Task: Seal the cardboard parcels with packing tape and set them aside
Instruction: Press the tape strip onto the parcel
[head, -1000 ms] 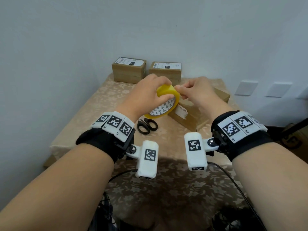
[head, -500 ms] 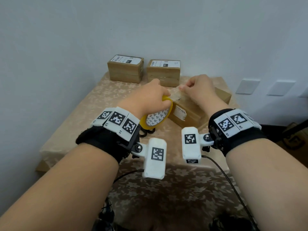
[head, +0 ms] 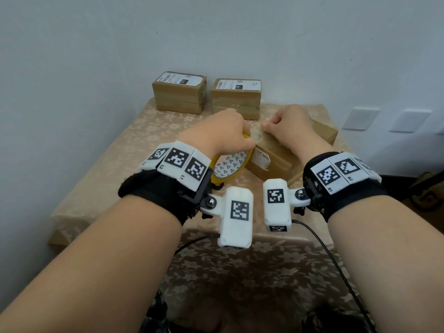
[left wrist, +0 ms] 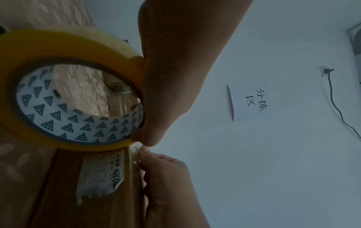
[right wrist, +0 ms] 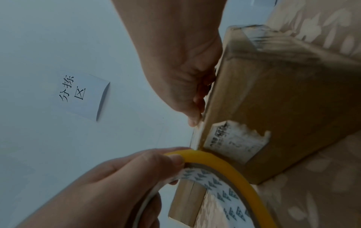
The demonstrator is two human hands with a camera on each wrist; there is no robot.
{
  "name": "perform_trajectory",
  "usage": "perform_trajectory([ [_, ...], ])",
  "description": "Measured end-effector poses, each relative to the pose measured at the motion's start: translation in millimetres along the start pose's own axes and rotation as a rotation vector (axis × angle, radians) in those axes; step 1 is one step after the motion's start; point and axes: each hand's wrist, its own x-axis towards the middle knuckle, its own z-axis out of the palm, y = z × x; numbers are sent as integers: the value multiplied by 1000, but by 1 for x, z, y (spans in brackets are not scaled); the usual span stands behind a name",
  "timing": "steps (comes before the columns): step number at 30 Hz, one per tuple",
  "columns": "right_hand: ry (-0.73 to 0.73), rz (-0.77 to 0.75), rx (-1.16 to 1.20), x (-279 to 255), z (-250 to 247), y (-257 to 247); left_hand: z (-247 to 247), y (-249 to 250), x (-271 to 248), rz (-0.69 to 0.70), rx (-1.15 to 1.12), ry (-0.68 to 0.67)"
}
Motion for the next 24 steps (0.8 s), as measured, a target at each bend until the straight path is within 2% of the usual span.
perform_trajectory([
  [6,59,-28,-34,-2,5,5,4,3,6,10,97,-23],
  [8,83,12,-37,-3,2,11,5,5,7,18,122,-25],
  [10,114,-54,-113,-2,-2,15,5,5,7,23,137,-28],
  [11,82,-135,-132,-4,-3,15,5,4,7,26,141,-29],
  [13,-133,-320,-142,-6,-2,15,5,4,8,35,149,-32],
  [15,-371,-357,-211,-10,1,14,6,4,9,48,151,-32],
  [16,-430,-336,-265,-10,2,14,7,3,8,49,138,-19],
  [21,-458,-280,-539,-14,4,19,12,-10,2,43,15,142],
  [24,-407,-221,-542,-18,8,17,17,-22,-5,38,-85,186],
])
